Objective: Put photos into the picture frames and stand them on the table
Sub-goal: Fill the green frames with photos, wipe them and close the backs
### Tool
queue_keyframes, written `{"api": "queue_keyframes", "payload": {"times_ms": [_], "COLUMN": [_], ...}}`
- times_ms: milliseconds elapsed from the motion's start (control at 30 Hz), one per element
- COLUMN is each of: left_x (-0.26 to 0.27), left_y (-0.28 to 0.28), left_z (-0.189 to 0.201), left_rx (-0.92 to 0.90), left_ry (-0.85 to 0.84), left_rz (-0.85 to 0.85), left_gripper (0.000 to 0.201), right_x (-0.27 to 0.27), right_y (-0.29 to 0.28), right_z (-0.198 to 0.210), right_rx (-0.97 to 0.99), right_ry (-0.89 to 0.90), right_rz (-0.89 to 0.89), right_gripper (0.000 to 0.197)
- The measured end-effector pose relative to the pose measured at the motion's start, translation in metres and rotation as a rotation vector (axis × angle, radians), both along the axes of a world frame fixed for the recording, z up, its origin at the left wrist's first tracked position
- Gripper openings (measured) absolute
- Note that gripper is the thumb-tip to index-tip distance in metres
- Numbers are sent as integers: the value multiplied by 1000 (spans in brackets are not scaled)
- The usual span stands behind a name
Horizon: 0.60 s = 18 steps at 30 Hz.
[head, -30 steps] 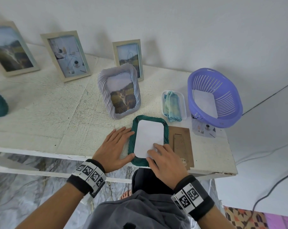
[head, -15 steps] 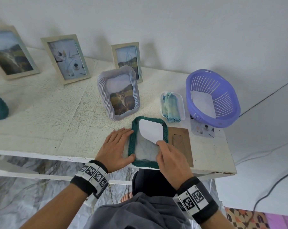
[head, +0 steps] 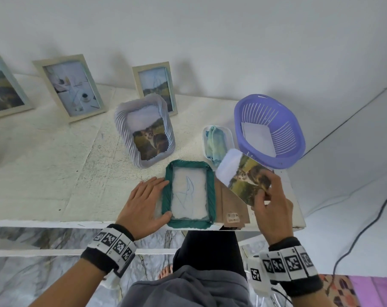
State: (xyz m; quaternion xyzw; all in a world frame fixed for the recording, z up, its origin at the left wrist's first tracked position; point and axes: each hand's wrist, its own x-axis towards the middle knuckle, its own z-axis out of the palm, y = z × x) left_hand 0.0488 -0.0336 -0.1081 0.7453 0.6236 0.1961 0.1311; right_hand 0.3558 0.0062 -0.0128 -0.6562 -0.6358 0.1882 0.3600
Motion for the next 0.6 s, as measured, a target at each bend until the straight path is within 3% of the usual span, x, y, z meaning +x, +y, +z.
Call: {"api": "queue_keyframes", "payload": {"times_ms": [133, 267, 433, 600], "left_x": [-4, -2, 32, 89], "left_y": [-1, 10, 45, 92], "left_z": [1, 14, 56, 90], "left_rx": [-22, -16, 76, 85], "left_ry": [-98, -249, -296, -200], "left_rz": [-8, 46, -29, -160], "left_gripper": [80, 65, 47, 42], "right_x": [30, 53, 78, 89], "right_y": [-3, -9, -7, 7], "right_z": [-15, -17, -23, -14], "right_rx": [-85, -196, -175, -148], "right_ry": [165, 261, -35, -308], "right_rz": [-53, -50, -32, 92], "right_gripper": [18, 30, 29, 27]}}
